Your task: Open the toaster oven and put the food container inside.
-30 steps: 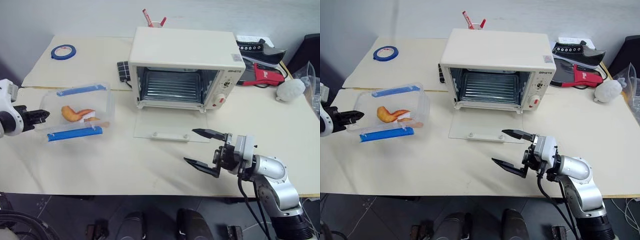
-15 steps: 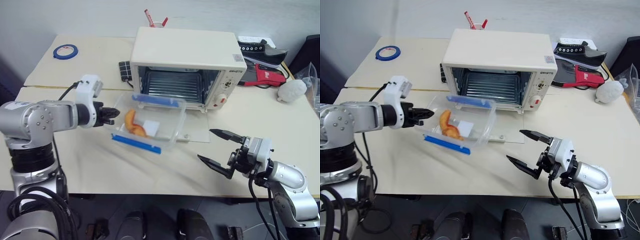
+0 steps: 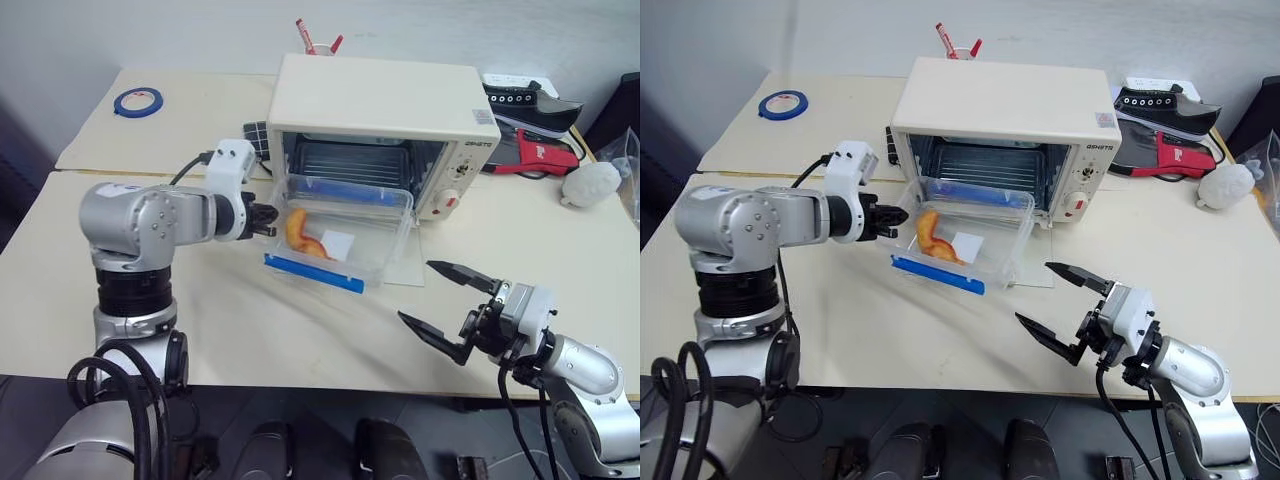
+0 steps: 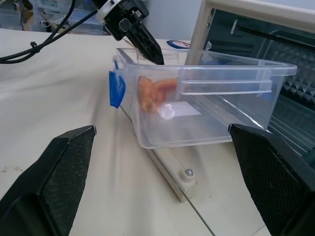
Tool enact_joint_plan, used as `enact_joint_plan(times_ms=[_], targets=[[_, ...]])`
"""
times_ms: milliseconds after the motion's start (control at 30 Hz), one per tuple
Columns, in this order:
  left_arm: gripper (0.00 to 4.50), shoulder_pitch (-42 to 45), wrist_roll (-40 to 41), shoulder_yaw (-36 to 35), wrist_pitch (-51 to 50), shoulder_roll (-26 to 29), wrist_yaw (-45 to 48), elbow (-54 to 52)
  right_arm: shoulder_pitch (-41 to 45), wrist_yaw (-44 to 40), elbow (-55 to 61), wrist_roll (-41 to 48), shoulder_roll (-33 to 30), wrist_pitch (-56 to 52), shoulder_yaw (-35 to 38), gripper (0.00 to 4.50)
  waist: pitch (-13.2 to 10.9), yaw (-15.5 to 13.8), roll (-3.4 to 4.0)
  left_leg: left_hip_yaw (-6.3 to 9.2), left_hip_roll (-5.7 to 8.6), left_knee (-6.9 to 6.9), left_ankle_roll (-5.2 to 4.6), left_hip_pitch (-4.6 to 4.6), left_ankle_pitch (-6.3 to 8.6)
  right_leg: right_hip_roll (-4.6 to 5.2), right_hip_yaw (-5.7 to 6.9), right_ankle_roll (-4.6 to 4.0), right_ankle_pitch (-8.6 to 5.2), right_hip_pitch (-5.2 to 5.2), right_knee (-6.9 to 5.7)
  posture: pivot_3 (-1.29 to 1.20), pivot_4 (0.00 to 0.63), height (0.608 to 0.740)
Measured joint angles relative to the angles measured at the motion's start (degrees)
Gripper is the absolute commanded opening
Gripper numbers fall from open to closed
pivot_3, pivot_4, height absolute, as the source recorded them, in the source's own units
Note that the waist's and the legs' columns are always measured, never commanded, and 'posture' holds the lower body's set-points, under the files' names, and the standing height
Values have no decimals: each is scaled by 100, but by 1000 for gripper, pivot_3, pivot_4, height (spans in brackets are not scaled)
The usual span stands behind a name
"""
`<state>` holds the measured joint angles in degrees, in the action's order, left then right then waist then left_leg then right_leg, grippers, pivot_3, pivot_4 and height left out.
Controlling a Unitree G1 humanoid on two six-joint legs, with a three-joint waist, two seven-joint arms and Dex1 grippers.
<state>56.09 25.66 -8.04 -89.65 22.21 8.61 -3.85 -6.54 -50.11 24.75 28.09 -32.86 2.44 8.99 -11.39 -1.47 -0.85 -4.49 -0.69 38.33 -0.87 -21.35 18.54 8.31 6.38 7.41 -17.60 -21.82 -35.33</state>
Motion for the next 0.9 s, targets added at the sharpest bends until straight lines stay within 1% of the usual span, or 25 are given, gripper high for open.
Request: enact_joint_plan(times_ms=[67, 133, 167, 233, 367, 500, 567, 600, 667, 700, 767, 833, 900], targets=[[67, 0, -57, 16, 53, -52, -8, 6, -59, 68, 34, -5, 6, 0, 3, 4500, 0, -4, 0, 0, 0, 0, 0, 0, 0, 0, 0, 0, 0, 0, 0, 0, 150, 740], [783, 0, -126, 42, 115, -94, -14, 5, -79, 113, 89, -24, 8, 0, 3, 4500, 0, -7, 0, 0, 0, 3, -1, 0, 0, 1, 0, 0, 0, 2, 0, 0, 150, 740], [988, 0, -138, 69, 147, -103, -7, 5, -87, 138, 111, -29, 8, 1, 5, 4500, 0, -7, 0, 2, 0, 4, -1, 1, 0, 1, 1, 0, 0, 5, 0, 0, 150, 740], [1598, -3, -141, 133, 163, -185, 36, 5, -128, 193, 122, -33, 8, 1, 22, 4500, 0, -11, 0, 3, 0, 6, -1, 1, 0, 1, 3, 0, 0, 6, 0, 0, 150, 740], [2666, -3, -117, 156, 304, -243, 203, -12, -164, 237, 124, -33, 6, 0, 75, 4500, 0, -2, 0, 3, -2, 4, -1, 1, 0, 0, 5, 0, 0, 6, 0, 0, 150, 740], [2666, -66, 95, 62, 684, 3, 685, -126, -158, 375, 210, 127, -39, -216, 308, 4500, 0, 20, 0, 2, -4, 1, 0, 2, 0, -1, 3, 0, 0, 3, -1, 0, 150, 740], [2666, -224, 265, 16, 1041, 525, 1241, -238, -162, 448, 392, 448, -207, -587, 481, 4500, 0, 42, 3, 0, -7, -2, 0, 4, 0, -2, 0, -2, -1, 0, -2, 0, 150, 740], [2700, -323, 315, 1, 1219, 850, 1511, -240, -216, 440, 502, 627, -358, -781, 568, 4322, 0, 48, 5, 0, -7, -6, 1, 7, -1, -3, 0, -3, -2, 1, -2, 0, 150, 740], [2720, -583, 389, 10, 1614, 1395, 2111, -220, -360, 389, 724, 917, -616, -1171, 639, 3902, 0, 42, 6, -2, -7, -6, 1, 7, -1, -4, -1, -4, -2, 1, -1, 0, 150, 740], [2421, -826, 443, 5, 1939, 1818, 2616, -123, -550, 318, 928, 1093, -840, -1477, 647, 3458, 0, 37, 7, -4, -9, -8, 1, 7, 0, -4, -2, -5, -3, 0, 1, 0, 150, 740], [2208, -1018, 436, 0, 2301, 2070, 3043, 50, -621, 299, 1039, 1215, -931, -1753, 617, 2936, 1, 14, 3, -3, -7, 1, -1, 6, 1, -5, 0, -5, -2, 4, 3, 0, 150, 740], [1614, -1544, 419, -15, 3145, 2491, 3836, 317, -624, 334, 1349, 1232, -1105, -2135, 298, 2285, 2, 14, 6, -10, -5, -3, -5, 13, 3, 2, -6, -5, -3, 4, 1, 0, 150, 740], [1025, -2079, 353, -63, 4059, 2609, 4542, 609, -584, 402, 1561, 1202, -1135, -2461, -173, 1615, 2, 3, 5, -8, -7, -1, -5, 6, 3, 2, -3, -6, -3, 1, 1, 0, 150, 740]])
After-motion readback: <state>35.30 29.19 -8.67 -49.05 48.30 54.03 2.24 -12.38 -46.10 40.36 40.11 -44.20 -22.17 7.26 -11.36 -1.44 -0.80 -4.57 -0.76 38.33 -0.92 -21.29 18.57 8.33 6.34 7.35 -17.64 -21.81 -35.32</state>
